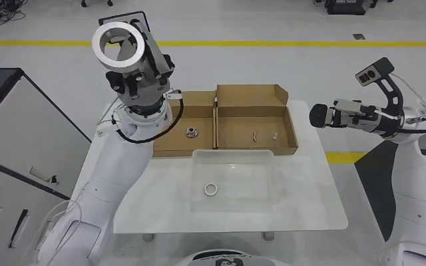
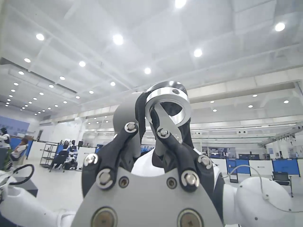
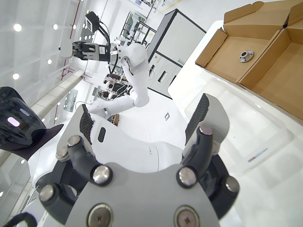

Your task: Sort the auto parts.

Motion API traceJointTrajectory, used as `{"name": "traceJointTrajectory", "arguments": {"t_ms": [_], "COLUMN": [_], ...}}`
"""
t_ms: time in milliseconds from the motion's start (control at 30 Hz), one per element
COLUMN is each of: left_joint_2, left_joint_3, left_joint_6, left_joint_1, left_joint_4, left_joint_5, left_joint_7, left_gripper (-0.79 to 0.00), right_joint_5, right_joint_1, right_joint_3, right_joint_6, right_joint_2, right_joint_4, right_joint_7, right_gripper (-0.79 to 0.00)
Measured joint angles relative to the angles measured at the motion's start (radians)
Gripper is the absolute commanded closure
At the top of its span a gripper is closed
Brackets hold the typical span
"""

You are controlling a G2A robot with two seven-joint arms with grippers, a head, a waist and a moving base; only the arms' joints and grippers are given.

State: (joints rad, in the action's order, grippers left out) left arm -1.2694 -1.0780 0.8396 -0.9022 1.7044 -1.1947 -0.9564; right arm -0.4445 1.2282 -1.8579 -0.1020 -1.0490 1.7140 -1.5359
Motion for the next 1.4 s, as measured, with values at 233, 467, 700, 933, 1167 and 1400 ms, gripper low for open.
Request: {"name": "traceJointTrajectory", "arguments": {"t_ms": [233,467,700,933,1167,1400], "left_joint_2": [0.004,0.005,-0.001,-0.011,-0.018,-0.018], "left_joint_3": [-0.040,-0.059,-0.042,-0.018,-0.020,-0.020], "left_joint_6": [-0.014,-0.038,-0.036,-0.042,-0.040,-0.039], "left_joint_1": [0.007,-0.002,-0.015,-0.024,-0.021,-0.021], "left_joint_4": [-0.052,-0.033,-0.008,-0.001,-0.010,-0.010], "left_joint_5": [0.299,0.558,0.553,0.298,0.215,0.218], "left_joint_7": [-0.002,0.053,0.095,0.066,0.034,0.034], "left_gripper": [0.000,0.000,0.000,0.000,0.000,0.000], "right_joint_5": [0.000,0.000,0.000,0.000,0.000,0.000], "right_joint_1": [0.000,0.000,0.000,0.000,0.000,0.000], "right_joint_3": [0.000,0.000,0.000,0.000,0.000,0.000], "right_joint_6": [0.000,0.000,0.000,0.000,0.000,0.000], "right_joint_2": [0.000,0.000,0.000,0.000,0.000,0.000], "right_joint_4": [0.000,0.000,0.000,0.000,0.000,0.000], "right_joint_7": [0.000,0.000,0.000,0.000,0.000,0.000], "right_gripper": [-0.785,-0.785,-0.785,-0.785,-0.785,-0.785]}}
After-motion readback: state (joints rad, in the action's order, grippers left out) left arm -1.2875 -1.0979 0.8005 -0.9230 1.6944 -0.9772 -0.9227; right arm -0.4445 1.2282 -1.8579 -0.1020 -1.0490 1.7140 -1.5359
